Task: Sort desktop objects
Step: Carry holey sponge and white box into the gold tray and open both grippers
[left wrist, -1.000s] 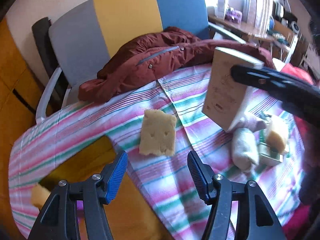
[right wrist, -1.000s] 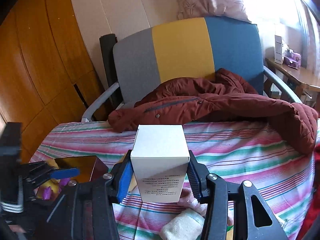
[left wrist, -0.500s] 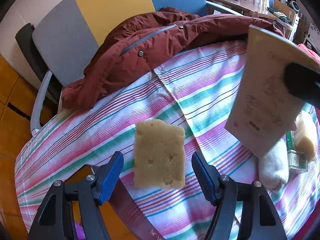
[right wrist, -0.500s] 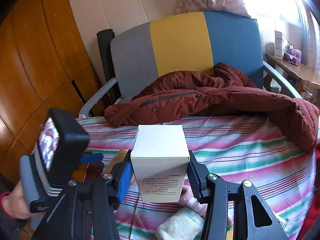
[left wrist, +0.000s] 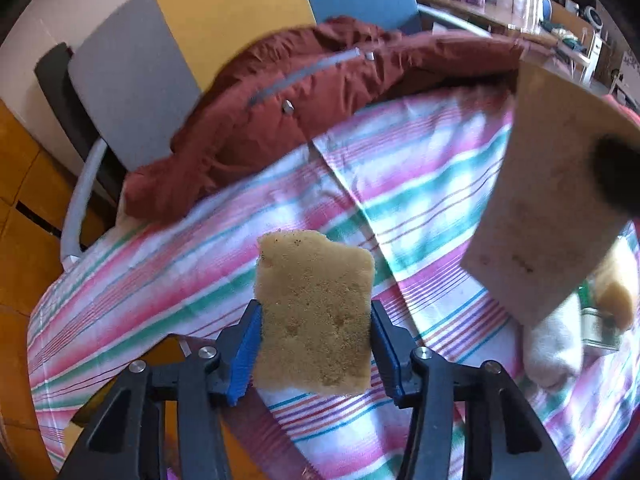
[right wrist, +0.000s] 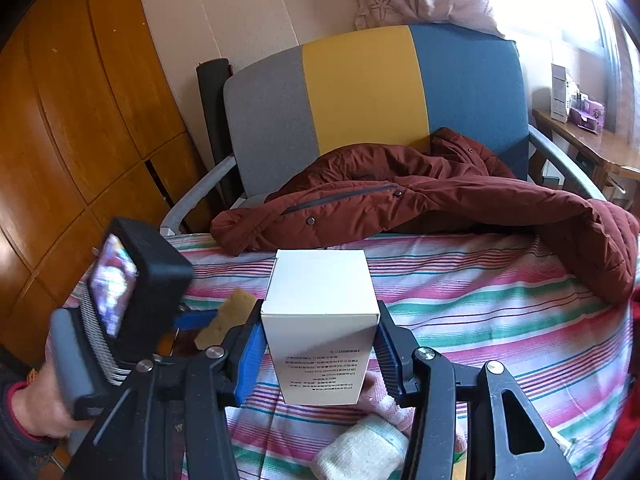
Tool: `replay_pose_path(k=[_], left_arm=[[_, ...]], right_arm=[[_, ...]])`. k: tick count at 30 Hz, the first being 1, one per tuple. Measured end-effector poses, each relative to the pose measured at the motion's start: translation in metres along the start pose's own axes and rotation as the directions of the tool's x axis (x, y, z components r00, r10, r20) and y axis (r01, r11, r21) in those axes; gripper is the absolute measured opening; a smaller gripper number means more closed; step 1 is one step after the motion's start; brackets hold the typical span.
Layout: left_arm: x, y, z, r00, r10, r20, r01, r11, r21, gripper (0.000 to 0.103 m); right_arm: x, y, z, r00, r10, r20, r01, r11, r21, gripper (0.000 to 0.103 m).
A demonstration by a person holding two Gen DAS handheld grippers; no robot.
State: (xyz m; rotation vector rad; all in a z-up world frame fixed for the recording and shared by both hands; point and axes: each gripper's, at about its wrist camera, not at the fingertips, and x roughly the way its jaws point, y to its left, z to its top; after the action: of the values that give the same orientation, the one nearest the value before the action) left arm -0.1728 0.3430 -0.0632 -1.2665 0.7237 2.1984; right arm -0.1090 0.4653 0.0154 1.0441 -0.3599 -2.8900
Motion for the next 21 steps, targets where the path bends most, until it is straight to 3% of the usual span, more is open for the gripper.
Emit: replay_pose_path(k=[10, 15, 21], left_arm=[[-0.113, 0.044, -0.021, 0.983, 0.045, 0.178, -0.035, 0.998, -0.06, 0.052], [-0.187, 0.089, -0.05, 0.953, 0.122, 0.277, -0.088, 0.987, -0.133, 0.052], [-0.249, 0.146, -0.109, 0.924, 0.204, 0.324, -0.113, 0.954, -0.277, 0.052]], right_arm=[[-0.007, 0.017, -0.004, 0.998, 0.066, 0.023, -0.064, 0.997, -0.044, 0.05], [-0.013, 0.034, -0.008, 0.993, 0.113, 0.035, -0.11, 0.991, -0.079, 0.05], [-0.017, 0.058, -0.014, 0.979, 0.201, 0.021, -0.198, 0.974, -0.109, 0.05]])
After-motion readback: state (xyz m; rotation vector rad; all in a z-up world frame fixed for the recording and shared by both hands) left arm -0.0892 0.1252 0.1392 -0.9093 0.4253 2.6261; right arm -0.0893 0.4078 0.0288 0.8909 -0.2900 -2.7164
